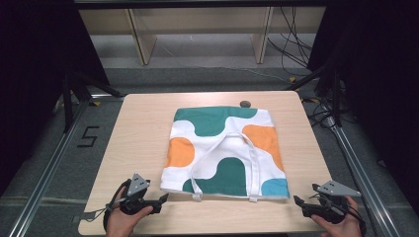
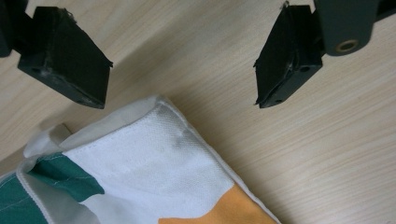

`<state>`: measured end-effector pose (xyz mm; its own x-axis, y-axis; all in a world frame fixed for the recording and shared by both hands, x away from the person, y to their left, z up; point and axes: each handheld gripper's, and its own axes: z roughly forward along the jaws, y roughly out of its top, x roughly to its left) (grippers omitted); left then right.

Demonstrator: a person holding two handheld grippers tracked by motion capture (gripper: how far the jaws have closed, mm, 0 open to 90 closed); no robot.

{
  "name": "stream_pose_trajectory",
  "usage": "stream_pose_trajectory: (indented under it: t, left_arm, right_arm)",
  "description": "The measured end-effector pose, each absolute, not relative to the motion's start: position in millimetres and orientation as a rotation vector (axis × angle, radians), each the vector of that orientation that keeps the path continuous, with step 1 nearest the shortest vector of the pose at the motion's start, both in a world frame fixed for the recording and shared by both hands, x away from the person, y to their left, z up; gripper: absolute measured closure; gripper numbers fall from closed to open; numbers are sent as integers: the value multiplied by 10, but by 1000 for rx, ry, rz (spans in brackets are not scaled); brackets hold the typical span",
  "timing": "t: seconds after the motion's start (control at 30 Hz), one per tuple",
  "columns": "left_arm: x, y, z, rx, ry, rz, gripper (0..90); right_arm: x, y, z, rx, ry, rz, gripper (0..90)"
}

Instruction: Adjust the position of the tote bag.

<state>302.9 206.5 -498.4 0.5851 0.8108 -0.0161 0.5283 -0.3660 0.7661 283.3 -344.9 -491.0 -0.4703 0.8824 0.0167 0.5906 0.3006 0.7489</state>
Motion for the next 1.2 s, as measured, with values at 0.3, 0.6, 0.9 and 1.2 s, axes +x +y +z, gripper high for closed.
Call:
stream_pose_trajectory:
  t: [0.3, 0.6, 0.9, 1.2]
  left_arm:
    - [3029, 2060, -4986, 2034, 1085, 474, 175]
    - [3042, 2057, -4972, 2048, 1063, 495, 179]
    - [3113, 1970, -4963, 2029, 1049, 511, 189]
    - [3266, 1851, -4961, 2111, 1005, 512, 249]
  right_arm:
    - [2815, -3434, -4904, 1379, 2143, 990, 198]
    - [2841, -3451, -4910, 1316, 2168, 990, 195]
    - [2843, -3436, -4907, 1296, 2172, 984, 194]
    - [2839, -3414, -4909, 1319, 2186, 996, 195]
